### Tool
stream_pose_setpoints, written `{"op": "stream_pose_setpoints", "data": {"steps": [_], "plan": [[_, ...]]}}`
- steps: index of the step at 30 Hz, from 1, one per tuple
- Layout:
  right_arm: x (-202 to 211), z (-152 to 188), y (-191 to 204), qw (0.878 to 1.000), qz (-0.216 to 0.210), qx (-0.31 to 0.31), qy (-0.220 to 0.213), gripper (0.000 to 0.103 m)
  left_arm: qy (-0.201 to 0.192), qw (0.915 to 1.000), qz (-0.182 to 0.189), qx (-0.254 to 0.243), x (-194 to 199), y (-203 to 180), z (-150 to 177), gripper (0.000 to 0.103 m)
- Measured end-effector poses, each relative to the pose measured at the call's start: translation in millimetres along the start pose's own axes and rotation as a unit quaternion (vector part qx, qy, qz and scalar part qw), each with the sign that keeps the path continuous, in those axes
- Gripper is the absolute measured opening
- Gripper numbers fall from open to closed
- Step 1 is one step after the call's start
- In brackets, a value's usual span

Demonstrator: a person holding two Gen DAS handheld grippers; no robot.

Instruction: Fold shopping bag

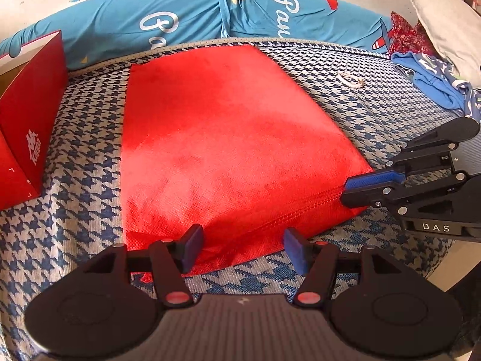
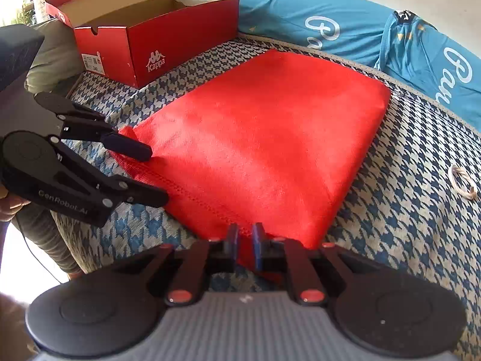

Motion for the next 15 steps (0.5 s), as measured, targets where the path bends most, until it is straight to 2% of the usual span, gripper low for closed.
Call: {"op": "stream_pose_setpoints", "data": {"steps": [7, 15], "plan": [[3, -2, 3, 1.000, -0.003, 0.014, -0.007, 0.014, 0.004, 0.9999, 0.005, -0.014, -4, 0, 0, 0.064], [3, -8, 29, 0.996, -0.020, 0.089, -0.025, 0.015, 0.014, 0.9994, 0.020, -0.027, -8, 3, -4, 0.068]]}}
Point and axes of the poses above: each gripper's, at about its wrist camera, not at the fingertips, and x roughly against the way its jaws point, y to its left, z to its underside, the point moved 4 cm from there along -x, roughly the way its jaws point, and after that the axes turned 4 degrees about -y, right-handed, at the moved point
